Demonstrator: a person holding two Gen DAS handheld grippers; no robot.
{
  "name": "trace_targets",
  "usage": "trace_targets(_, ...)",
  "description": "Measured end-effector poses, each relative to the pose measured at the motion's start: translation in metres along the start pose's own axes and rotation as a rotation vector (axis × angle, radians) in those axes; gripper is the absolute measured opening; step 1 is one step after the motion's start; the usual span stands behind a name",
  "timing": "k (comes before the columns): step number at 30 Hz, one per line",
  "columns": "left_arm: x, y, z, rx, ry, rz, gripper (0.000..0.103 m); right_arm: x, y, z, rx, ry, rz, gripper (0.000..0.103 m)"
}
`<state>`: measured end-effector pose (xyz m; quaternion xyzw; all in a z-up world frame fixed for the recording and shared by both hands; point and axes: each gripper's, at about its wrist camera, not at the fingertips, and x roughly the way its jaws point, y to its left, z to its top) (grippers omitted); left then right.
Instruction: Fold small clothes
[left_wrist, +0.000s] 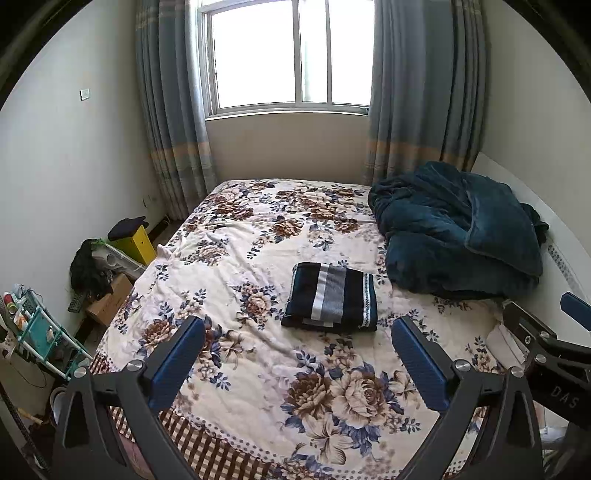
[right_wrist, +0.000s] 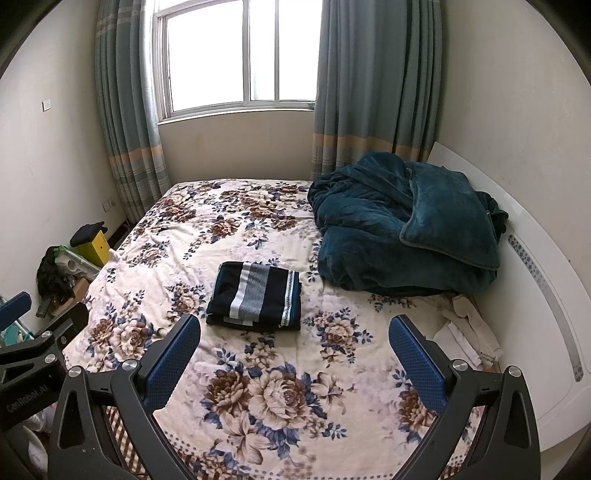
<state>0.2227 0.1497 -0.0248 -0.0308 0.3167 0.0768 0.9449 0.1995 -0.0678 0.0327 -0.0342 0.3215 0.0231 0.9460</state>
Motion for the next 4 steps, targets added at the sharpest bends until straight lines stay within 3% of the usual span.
trace_targets(4, 0.0009, -0.0051, 0.0011, 0.002, -0.008, 0.006, 0.103, -0.0003, 0.0003, -0.0005, 0.003, -0.001, -0.003, 0.103)
